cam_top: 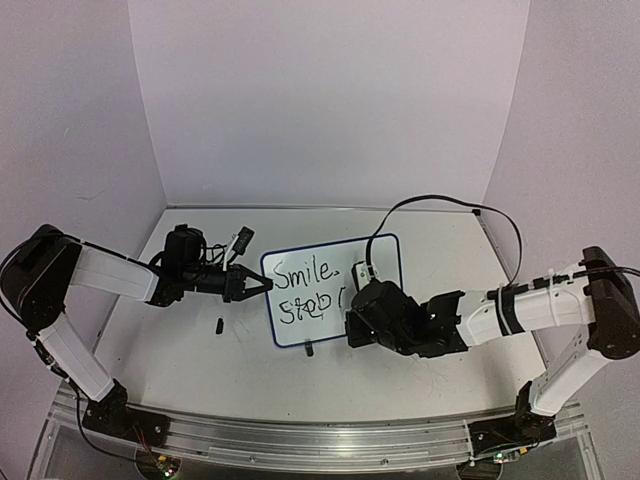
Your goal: Write a sentence on the whiteboard
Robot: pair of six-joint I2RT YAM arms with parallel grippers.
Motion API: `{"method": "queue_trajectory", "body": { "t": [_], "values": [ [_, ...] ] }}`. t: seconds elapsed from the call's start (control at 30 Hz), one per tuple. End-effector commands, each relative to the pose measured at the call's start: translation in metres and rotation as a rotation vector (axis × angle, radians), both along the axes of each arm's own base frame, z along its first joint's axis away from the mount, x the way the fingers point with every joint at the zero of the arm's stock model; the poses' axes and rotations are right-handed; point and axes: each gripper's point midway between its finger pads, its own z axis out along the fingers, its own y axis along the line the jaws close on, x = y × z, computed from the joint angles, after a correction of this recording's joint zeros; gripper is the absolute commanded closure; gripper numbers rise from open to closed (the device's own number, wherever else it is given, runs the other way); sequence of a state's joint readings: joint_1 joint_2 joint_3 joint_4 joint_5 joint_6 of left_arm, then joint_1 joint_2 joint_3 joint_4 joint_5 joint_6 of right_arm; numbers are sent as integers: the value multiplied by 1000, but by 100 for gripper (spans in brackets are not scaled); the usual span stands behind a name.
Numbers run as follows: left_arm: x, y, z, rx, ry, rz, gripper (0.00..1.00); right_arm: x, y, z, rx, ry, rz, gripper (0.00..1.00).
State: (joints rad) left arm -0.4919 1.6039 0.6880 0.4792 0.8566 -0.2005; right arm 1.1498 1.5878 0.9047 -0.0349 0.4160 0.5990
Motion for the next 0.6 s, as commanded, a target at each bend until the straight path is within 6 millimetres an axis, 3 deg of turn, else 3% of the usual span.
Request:
{"method": "queue_trajectory", "body": {
  "t": [0.0, 0.2, 0.33, 0.57],
  "values": [
    [12, 7, -22, 91, -9, 71, 100, -6, -3, -13, -15, 34, -14, 100],
    [12, 7, -22, 90, -8, 73, 100, -2, -1, -9, -12, 18, -23, 100],
    [13, 7, -21, 90, -10, 74, 100, 5, 0, 5, 4, -29, -41, 100],
    [13, 7, -20, 88, -10, 74, 100, 22, -10, 17, 21, -64, -89, 100]
  ]
}}
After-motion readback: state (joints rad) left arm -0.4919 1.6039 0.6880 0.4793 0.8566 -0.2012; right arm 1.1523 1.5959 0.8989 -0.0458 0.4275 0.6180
